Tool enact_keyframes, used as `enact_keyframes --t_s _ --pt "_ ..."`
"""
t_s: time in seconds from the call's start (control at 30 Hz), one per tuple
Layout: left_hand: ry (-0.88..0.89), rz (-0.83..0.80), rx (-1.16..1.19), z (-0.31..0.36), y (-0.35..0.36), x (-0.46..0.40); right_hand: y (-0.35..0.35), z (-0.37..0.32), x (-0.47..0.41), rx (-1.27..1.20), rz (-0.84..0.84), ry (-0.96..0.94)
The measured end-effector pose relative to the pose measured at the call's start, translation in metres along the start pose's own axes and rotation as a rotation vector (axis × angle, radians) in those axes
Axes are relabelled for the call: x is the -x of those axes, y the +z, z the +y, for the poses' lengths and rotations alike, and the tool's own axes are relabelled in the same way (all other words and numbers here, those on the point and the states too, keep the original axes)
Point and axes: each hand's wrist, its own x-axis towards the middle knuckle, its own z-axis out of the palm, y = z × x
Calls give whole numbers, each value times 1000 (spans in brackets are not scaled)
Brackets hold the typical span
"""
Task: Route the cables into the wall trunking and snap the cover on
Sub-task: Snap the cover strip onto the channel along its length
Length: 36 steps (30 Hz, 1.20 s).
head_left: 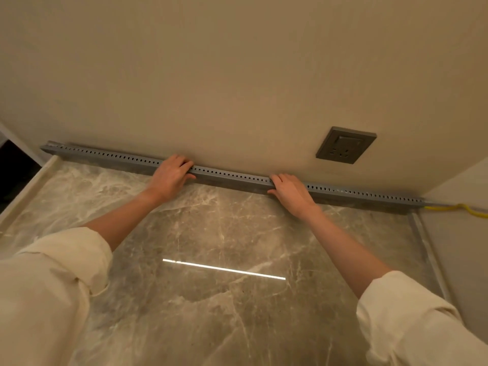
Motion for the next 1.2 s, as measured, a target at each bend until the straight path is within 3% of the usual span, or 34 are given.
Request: enact_keyframes --t_s 0.13,0.43,0.73,1.2 --pt "-44 9 7 3 2 -3 -4 -1 -1 -96 85 118" --pt "-145 -3 68 6 4 -14 -15 2 -3 210 95 171" --pt "-265 40 143 12 4 -13 -4 -4 3 24 100 340" --pt "-179 55 -20 36 12 -14 9 0 24 -29 155 382"
